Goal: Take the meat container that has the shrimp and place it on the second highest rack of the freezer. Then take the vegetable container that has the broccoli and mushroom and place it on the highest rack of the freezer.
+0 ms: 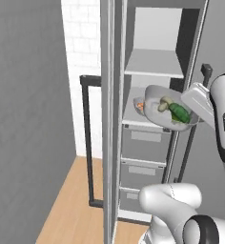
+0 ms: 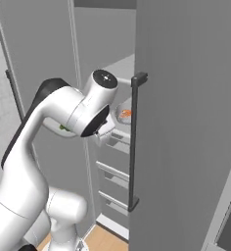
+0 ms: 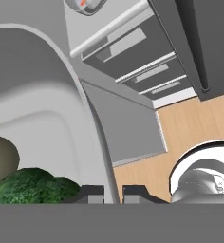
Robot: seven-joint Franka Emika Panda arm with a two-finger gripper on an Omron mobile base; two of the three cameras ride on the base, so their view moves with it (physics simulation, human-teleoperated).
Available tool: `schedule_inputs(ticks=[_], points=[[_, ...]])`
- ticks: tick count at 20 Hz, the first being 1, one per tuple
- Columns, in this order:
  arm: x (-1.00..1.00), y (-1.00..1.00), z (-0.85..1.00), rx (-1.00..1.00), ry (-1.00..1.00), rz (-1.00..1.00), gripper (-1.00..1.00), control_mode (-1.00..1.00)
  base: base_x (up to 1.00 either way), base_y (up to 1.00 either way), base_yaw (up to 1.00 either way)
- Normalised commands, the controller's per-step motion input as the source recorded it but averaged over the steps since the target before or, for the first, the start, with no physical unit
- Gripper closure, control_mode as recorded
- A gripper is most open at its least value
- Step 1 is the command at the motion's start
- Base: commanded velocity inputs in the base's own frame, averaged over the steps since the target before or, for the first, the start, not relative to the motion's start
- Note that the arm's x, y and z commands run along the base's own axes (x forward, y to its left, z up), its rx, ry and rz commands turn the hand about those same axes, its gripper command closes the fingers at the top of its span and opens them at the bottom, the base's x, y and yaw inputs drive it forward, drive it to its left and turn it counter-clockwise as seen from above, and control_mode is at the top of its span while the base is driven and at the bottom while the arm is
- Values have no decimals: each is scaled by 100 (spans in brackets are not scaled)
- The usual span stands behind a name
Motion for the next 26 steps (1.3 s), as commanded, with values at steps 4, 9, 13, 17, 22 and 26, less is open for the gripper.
schedule_inputs(ticks=[4, 9, 13, 17, 22, 26], points=[[0, 0, 0, 0, 0, 0, 100, 100, 40, 0, -15], [0, 0, 0, 0, 0, 0, 100, 100, 49, 0, -11], [4, 7, 0, -1, 0, -4, 100, -100, 10, 2, -4], [24, 21, 3, -8, -10, -33, 100, -100, 0, 0, 0], [35, 29, 3, -3, -17, -51, 100, -100, 0, 0, 0], [54, 38, 26, 0, -19, -46, 100, -100, 0, 0, 0]])
